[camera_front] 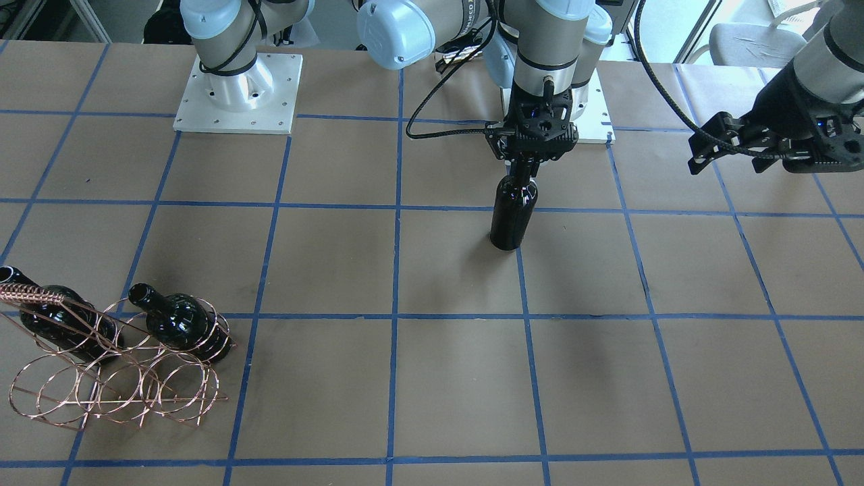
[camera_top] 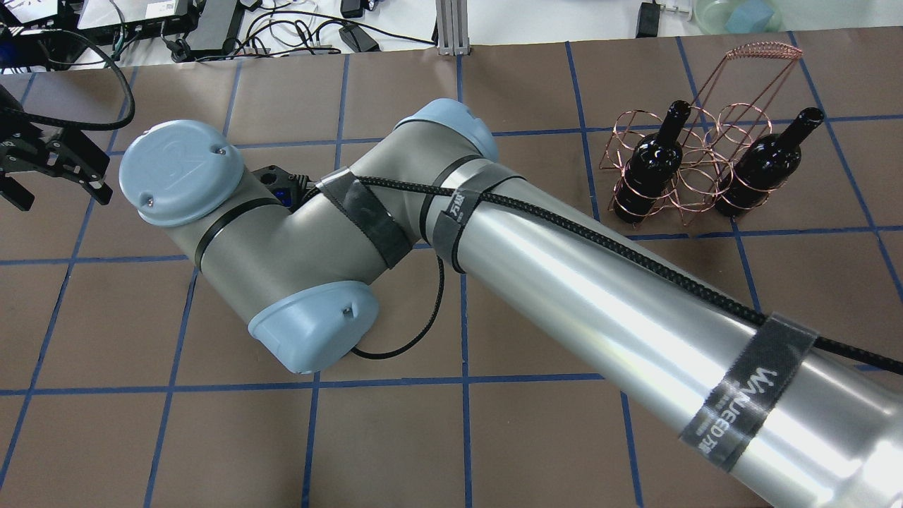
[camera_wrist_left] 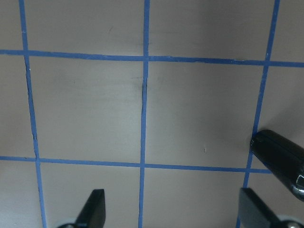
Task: Place wine into wine basket
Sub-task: 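Lift the bottle with the right gripper and carry it to the copper rack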
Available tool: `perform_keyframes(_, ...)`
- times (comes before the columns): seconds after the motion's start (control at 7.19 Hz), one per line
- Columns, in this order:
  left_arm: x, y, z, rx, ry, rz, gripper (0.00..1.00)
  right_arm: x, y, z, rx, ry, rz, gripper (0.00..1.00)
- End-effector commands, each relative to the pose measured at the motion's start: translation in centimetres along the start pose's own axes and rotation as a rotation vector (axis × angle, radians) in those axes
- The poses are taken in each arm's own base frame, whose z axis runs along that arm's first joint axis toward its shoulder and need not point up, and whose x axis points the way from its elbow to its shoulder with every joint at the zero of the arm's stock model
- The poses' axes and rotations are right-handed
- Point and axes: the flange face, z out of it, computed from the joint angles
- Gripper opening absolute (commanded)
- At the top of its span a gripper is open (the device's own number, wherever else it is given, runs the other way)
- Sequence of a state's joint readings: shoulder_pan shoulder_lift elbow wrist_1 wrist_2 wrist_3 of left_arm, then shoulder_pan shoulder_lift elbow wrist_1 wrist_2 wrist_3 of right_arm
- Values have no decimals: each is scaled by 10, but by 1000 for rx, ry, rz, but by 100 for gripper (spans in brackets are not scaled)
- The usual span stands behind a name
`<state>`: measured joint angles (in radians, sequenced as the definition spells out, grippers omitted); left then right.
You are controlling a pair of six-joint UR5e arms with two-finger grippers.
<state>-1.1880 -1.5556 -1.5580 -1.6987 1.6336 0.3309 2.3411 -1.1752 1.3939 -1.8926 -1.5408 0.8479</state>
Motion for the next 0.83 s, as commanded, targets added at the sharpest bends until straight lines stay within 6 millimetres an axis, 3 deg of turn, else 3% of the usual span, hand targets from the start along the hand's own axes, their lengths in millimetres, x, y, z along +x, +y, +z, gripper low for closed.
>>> perform_keyframes(0.0,6,-1,-1,5,-2,13,100,24,-23,-35,36,-29,13,3)
perform_keyframes(0.14,11,-2,0,4,-2,7,100,44,-32,-57,49,-23,-3,0)
perform_keyframes(0.42,50,-5,0,11,-8,-55,100,96,-57,-94,32,12,-10,0)
perform_keyframes(0.56,73,-7,-1,27,-9,-95,100,137,-73,-116,5,44,-48,0)
perform_keyframes(0.7,94,-6,0,28,-10,-123,100,194,-89,-148,-15,70,-80,0)
